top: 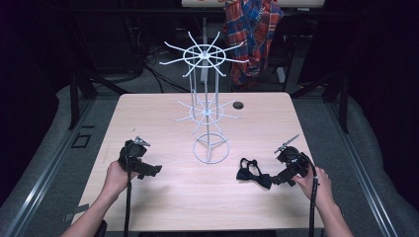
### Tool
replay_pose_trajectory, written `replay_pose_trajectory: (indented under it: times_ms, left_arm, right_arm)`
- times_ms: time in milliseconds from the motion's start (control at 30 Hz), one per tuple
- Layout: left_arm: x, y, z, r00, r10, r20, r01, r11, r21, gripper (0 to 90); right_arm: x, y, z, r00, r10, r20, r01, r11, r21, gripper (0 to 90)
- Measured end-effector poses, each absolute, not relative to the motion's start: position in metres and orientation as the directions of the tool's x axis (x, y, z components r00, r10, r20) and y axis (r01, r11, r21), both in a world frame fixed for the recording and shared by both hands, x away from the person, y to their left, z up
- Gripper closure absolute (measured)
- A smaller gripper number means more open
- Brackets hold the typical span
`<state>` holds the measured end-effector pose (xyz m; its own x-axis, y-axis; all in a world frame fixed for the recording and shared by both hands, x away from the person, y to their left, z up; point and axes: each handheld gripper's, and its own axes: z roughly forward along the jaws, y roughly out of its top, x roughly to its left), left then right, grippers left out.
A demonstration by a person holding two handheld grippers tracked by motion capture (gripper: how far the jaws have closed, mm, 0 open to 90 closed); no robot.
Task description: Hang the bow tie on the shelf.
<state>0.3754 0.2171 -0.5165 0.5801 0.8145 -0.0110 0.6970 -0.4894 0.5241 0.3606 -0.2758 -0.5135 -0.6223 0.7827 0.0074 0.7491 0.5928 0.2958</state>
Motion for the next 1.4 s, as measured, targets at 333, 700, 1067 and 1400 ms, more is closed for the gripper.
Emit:
replay_pose_trajectory:
  times_ms: [333,700,1067,1400]
  left_arm:
    - [0.380,0.201,-0.523,0.482,0.863,0.154,0.757,-0.498,0.423,14.8]
    - [0.377,0.204,-0.518,0.488,0.872,0.042,0.765,-0.451,0.459,9.2]
    - [0.382,0.199,-0.513,0.392,0.918,0.057,0.800,-0.370,0.473,14.6]
    - [0.382,0.193,-0.514,0.397,0.915,0.078,0.791,-0.384,0.477,15.1]
  right_arm:
    - [0.358,-0.272,-0.510,-0.640,0.769,-0.001,0.730,0.608,0.313,0.5]
    - [0.357,-0.259,-0.506,-0.673,0.738,-0.044,0.695,0.652,0.304,2.6]
    - [0.355,-0.248,-0.508,-0.702,0.710,-0.056,0.670,0.685,0.287,6.1]
    - [0.351,-0.233,-0.504,-0.724,0.683,-0.097,0.627,0.710,0.320,11.7]
